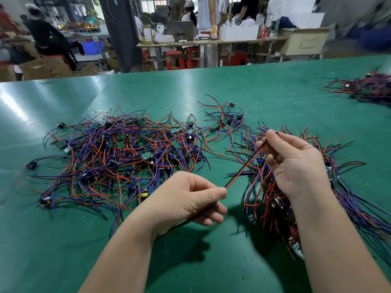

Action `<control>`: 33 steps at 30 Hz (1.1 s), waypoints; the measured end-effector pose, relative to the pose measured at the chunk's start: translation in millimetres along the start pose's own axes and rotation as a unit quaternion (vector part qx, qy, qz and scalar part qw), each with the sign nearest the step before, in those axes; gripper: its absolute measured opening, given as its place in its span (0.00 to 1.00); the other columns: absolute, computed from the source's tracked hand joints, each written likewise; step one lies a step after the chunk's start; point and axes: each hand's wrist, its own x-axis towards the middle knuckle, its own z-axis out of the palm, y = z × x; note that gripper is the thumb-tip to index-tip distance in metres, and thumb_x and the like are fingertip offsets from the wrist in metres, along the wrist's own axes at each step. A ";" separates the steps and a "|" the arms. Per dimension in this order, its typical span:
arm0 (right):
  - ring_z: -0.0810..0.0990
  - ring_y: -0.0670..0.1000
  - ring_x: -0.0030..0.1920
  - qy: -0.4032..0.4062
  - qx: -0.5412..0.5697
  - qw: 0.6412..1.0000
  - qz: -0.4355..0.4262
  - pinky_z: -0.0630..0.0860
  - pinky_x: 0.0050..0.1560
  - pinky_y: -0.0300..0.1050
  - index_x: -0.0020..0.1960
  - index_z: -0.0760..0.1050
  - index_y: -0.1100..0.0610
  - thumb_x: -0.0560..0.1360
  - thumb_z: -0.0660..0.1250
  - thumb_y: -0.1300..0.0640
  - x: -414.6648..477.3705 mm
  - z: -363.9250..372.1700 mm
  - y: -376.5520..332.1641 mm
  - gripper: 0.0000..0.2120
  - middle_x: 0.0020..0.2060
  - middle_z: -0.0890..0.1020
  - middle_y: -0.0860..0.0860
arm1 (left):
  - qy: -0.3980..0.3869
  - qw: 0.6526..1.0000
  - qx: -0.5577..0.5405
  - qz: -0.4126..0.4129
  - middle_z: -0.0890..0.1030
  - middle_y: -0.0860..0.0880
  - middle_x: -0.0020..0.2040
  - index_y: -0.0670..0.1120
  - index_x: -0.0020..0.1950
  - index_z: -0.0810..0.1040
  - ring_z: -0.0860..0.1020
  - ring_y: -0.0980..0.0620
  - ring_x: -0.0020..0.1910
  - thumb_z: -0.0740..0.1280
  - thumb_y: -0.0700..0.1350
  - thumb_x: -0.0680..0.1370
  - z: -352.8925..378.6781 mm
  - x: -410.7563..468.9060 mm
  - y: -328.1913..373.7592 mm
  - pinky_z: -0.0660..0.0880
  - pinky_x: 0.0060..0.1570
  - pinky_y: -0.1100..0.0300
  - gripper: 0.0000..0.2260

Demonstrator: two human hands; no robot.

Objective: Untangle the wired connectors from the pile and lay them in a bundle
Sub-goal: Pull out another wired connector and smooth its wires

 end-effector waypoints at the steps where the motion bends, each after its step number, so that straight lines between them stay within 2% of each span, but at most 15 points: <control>1: 0.82 0.47 0.28 0.007 -0.011 1.000 0.005 0.68 0.22 0.32 0.35 0.77 0.56 0.69 0.72 0.64 -0.1 -0.4 0.6 0.07 0.27 0.82 0.51 | -0.014 1.000 0.007 -0.006 0.84 0.43 0.36 0.39 0.47 0.79 0.82 0.52 0.31 0.68 0.43 0.76 -0.7 -0.1 -0.8 0.77 0.30 0.64 0.06; 3: 0.80 0.47 0.25 0.014 -0.028 0.999 0.016 0.63 0.18 0.31 0.35 0.73 0.57 0.70 0.71 0.65 -1.7 0.2 2.9 0.09 0.24 0.79 0.51 | -0.056 0.998 0.022 -0.020 0.84 0.43 0.38 0.41 0.50 0.79 0.82 0.51 0.32 0.67 0.43 0.77 -1.1 -1.9 -1.7 0.78 0.31 0.62 0.06; 6: 0.75 0.46 0.20 0.026 -0.056 0.998 0.010 0.60 0.17 0.30 0.33 0.69 0.58 0.73 0.69 0.65 -1.5 0.9 5.5 0.13 0.20 0.75 0.50 | -0.131 0.990 0.024 -0.043 0.84 0.44 0.40 0.41 0.51 0.78 0.83 0.51 0.35 0.68 0.46 0.74 0.2 -4.8 -1.5 0.78 0.32 0.62 0.10; 9: 0.70 0.45 0.18 0.048 -0.054 0.997 0.005 0.60 0.17 0.30 0.32 0.70 0.58 0.75 0.67 0.62 -0.4 -1.1 5.8 0.14 0.21 0.73 0.49 | -0.187 0.981 0.022 -0.048 0.85 0.44 0.44 0.45 0.51 0.77 0.84 0.50 0.38 0.69 0.47 0.76 -0.6 -6.1 -1.2 0.78 0.33 0.62 0.07; 11: 0.74 0.47 0.19 0.046 -0.040 0.998 -0.009 0.63 0.17 0.31 0.32 0.72 0.57 0.77 0.66 0.57 -0.5 -0.8 5.2 0.15 0.22 0.74 0.50 | -0.187 0.981 0.043 -0.022 0.85 0.46 0.47 0.49 0.49 0.78 0.83 0.51 0.42 0.68 0.49 0.76 -2.7 -5.2 -2.1 0.78 0.36 0.62 0.05; 13: 0.80 0.49 0.24 0.022 -0.014 1.000 0.004 0.68 0.20 0.32 0.36 0.74 0.58 0.80 0.58 0.47 2.0 -0.4 3.7 0.20 0.23 0.78 0.51 | -0.140 0.989 0.039 0.040 0.85 0.48 0.50 0.51 0.47 0.81 0.81 0.54 0.49 0.68 0.51 0.74 -4.2 -1.3 -4.6 0.77 0.43 0.60 0.06; 15: 0.83 0.50 0.29 -0.003 -0.015 0.999 0.048 0.71 0.23 0.32 0.42 0.76 0.59 0.82 0.50 0.43 4.3 -1.0 2.1 0.25 0.28 0.81 0.52 | -0.063 0.992 -0.007 0.108 0.85 0.50 0.49 0.51 0.47 0.83 0.79 0.57 0.48 0.69 0.51 0.73 -6.6 2.7 -5.2 0.75 0.47 0.61 0.07; 16: 0.82 0.49 0.28 -0.017 -0.045 0.997 0.067 0.71 0.23 0.33 0.44 0.77 0.59 0.82 0.52 0.45 3.9 -1.3 3.3 0.23 0.30 0.82 0.53 | -0.030 0.990 -0.043 0.129 0.84 0.52 0.45 0.51 0.47 0.84 0.79 0.59 0.43 0.72 0.52 0.71 -8.0 4.2 -4.0 0.74 0.45 0.62 0.08; 19: 0.77 0.47 0.23 -0.112 -0.190 0.971 0.087 0.69 0.22 0.35 0.48 0.77 0.59 0.76 0.66 0.62 -5.7 3.1 14.9 0.02 0.32 0.82 0.52 | 0.033 0.968 -0.194 0.153 0.80 0.53 0.34 0.50 0.46 0.86 0.77 0.59 0.33 0.81 0.57 0.58 -10.8 8.1 -0.4 0.74 0.37 0.65 0.20; 20: 0.75 0.47 0.22 -0.164 -0.219 0.958 0.088 0.68 0.23 0.36 0.48 0.78 0.59 0.72 0.70 0.65 -10.9 7.1 20.8 0.06 0.30 0.81 0.52 | 0.045 0.957 -0.238 0.158 0.80 0.53 0.33 0.49 0.45 0.86 0.77 0.58 0.31 0.81 0.56 0.58 -10.2 8.7 0.8 0.75 0.35 0.65 0.19; 22: 0.74 0.47 0.22 -0.259 -0.221 0.937 0.080 0.66 0.24 0.36 0.47 0.79 0.59 0.63 0.76 0.64 -22.5 16.3 31.4 0.13 0.28 0.80 0.51 | 0.068 0.938 -0.298 0.165 0.81 0.51 0.33 0.49 0.42 0.86 0.78 0.57 0.29 0.78 0.51 0.63 -7.2 10.4 2.0 0.76 0.33 0.65 0.11; 24: 0.74 0.47 0.24 -0.285 -0.167 0.943 0.051 0.67 0.24 0.35 0.44 0.81 0.57 0.59 0.77 0.61 -31.1 25.1 36.3 0.14 0.29 0.80 0.49 | 0.105 0.926 -0.320 0.171 0.81 0.51 0.33 0.50 0.39 0.84 0.77 0.58 0.28 0.75 0.48 0.62 -3.0 12.1 3.0 0.76 0.31 0.66 0.07; 26: 0.76 0.46 0.26 -0.265 -0.077 0.960 0.039 0.70 0.26 0.34 0.39 0.84 0.56 0.58 0.74 0.59 -34.1 30.4 36.3 0.09 0.30 0.81 0.50 | 0.150 0.925 -0.298 0.183 0.80 0.51 0.31 0.50 0.35 0.83 0.76 0.58 0.26 0.77 0.46 0.59 -0.8 15.2 1.7 0.75 0.30 0.67 0.07; 29: 0.76 0.44 0.25 -0.198 0.031 0.975 0.091 0.71 0.26 0.31 0.33 0.83 0.56 0.58 0.72 0.58 -34.2 32.9 32.9 0.05 0.27 0.80 0.51 | 0.201 0.930 -0.202 0.230 0.78 0.52 0.29 0.49 0.33 0.81 0.74 0.58 0.27 0.79 0.43 0.62 3.5 16.8 -1.8 0.73 0.33 0.68 0.08; 33: 0.75 0.43 0.25 -0.146 0.089 0.974 0.146 0.73 0.25 0.32 0.31 0.82 0.59 0.60 0.69 0.60 -31.2 34.5 31.1 0.04 0.26 0.79 0.50 | 0.199 0.930 -0.058 0.305 0.80 0.54 0.32 0.45 0.39 0.77 0.76 0.61 0.31 0.80 0.45 0.59 7.5 15.7 -6.8 0.72 0.34 0.70 0.16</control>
